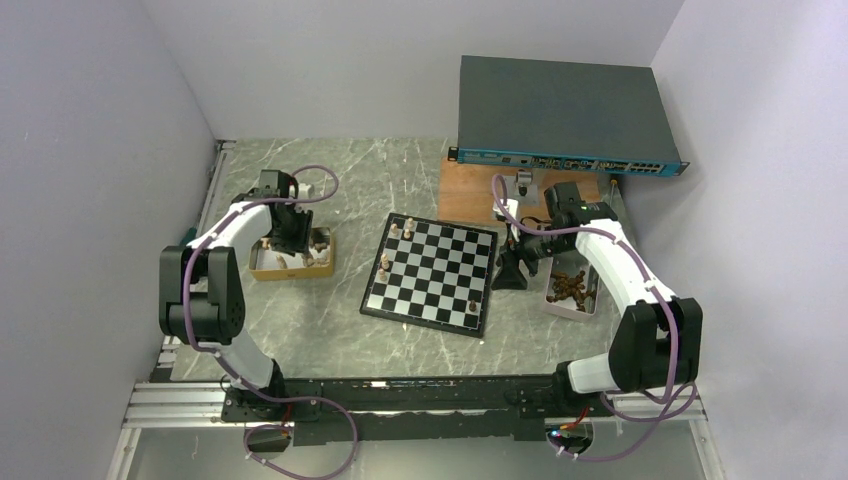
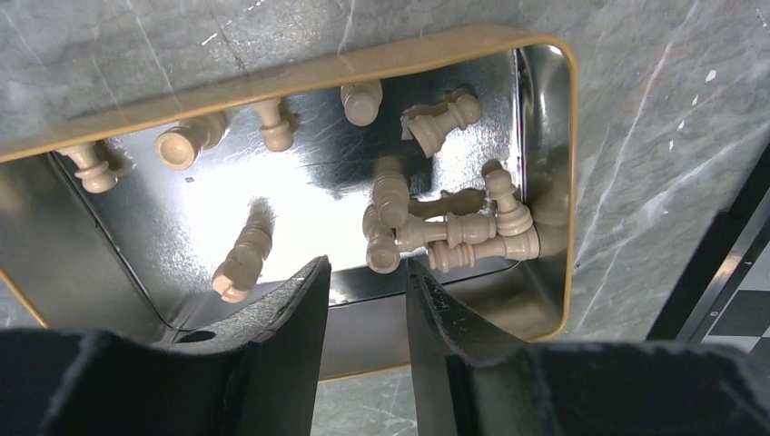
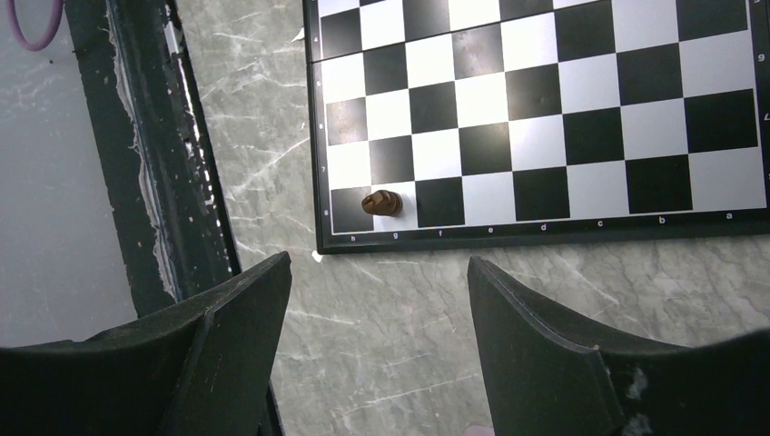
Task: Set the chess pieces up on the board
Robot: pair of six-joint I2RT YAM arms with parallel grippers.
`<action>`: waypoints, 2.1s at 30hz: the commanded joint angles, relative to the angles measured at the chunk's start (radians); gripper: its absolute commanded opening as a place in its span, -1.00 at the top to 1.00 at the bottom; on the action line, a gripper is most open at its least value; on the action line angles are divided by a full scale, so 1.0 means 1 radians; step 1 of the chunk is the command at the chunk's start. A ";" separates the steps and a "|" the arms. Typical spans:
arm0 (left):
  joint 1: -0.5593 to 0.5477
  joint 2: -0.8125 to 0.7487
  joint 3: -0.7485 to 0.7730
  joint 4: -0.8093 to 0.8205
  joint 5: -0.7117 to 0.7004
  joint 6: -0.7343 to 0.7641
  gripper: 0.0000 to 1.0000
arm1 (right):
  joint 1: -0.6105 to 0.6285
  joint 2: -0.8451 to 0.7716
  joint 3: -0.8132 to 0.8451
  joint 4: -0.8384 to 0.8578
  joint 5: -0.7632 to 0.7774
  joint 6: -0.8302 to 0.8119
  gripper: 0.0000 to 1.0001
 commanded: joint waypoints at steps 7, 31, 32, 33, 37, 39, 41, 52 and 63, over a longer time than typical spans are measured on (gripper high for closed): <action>-0.008 0.069 0.065 -0.010 0.012 0.024 0.28 | 0.003 0.015 0.051 -0.018 -0.030 -0.010 -0.47; -0.008 -0.087 0.119 -0.113 -0.049 0.001 1.00 | 0.003 0.011 0.051 -0.018 -0.041 -0.010 -0.46; -0.007 -0.097 0.120 -0.118 -0.046 -0.002 1.00 | 0.003 0.009 0.050 -0.017 -0.042 -0.010 -0.46; -0.008 -0.107 0.119 -0.119 -0.044 -0.004 1.00 | 0.003 0.007 0.050 -0.016 -0.043 -0.010 -0.46; -0.007 -0.139 0.127 -0.136 -0.029 -0.007 1.00 | 0.003 -0.003 0.045 -0.015 -0.045 -0.010 -0.46; -0.009 -0.153 0.137 -0.150 -0.017 -0.008 1.00 | 0.003 -0.004 0.043 -0.015 -0.046 -0.010 -0.46; -0.008 -0.166 0.146 -0.163 0.024 -0.012 1.00 | 0.003 -0.007 0.045 -0.015 -0.049 -0.010 -0.46; -0.137 -0.310 0.133 -0.127 0.319 -0.089 1.00 | 0.008 -0.010 0.069 -0.038 -0.041 -0.035 -0.46; -0.474 -0.326 0.097 -0.024 0.234 -0.162 1.00 | 0.106 0.014 0.188 -0.099 0.061 -0.099 -0.46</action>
